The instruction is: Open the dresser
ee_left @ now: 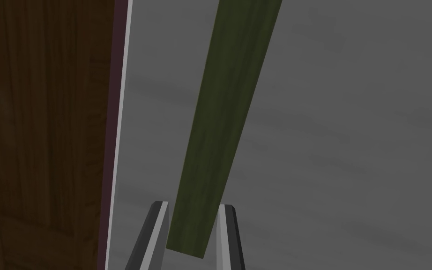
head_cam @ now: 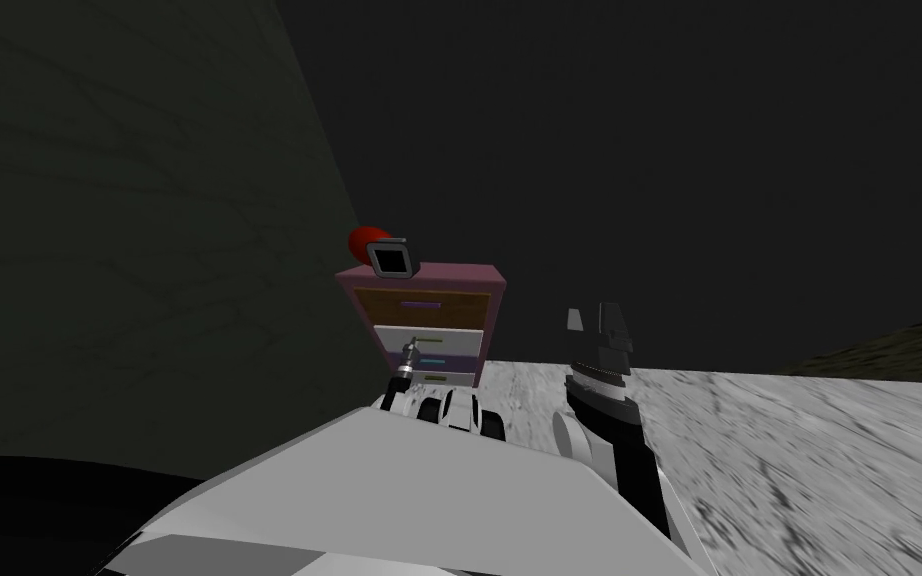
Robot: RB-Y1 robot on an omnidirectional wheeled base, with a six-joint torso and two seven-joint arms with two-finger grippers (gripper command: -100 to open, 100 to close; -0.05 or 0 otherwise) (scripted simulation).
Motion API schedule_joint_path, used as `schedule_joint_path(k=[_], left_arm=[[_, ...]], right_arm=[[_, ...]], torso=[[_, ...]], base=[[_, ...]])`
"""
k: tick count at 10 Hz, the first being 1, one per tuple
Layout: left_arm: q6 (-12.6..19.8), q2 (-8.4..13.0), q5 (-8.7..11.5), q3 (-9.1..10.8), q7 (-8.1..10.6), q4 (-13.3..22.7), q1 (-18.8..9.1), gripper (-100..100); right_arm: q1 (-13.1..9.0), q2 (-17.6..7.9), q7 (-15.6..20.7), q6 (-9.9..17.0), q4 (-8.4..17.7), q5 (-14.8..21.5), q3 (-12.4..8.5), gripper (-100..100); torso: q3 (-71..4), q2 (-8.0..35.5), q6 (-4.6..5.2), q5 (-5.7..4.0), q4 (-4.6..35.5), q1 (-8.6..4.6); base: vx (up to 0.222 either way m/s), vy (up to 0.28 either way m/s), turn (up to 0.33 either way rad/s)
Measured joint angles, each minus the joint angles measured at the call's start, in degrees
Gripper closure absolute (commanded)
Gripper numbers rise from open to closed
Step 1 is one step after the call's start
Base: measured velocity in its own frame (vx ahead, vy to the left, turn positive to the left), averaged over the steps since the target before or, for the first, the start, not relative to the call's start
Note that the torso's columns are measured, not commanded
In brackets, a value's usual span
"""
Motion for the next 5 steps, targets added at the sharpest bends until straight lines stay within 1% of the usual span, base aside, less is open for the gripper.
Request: schedule_joint_path(k=[2,5], left_arm=[[-0.07,-0.22,0.26,-0.65,-0.27,-3.02,2.91,100],[-1.06,-0.35,0.57,-1.63,-0.33,-6.32,7.15,100]], right_arm=[[0.00,0.00,0.00,0.00,0.00,0.00,0.00,0],[0.00,0.00,0.00,0.00,0.00,0.00,0.00,0]], torso=[[0.05,0.07,0.02,0.02,0.00,-0.04],[0.07,0.07,-0.01,0.09,-0.08,0.01]], base=[[0.055,0.005,-0.032],[0.040,0.005,-0.023]])
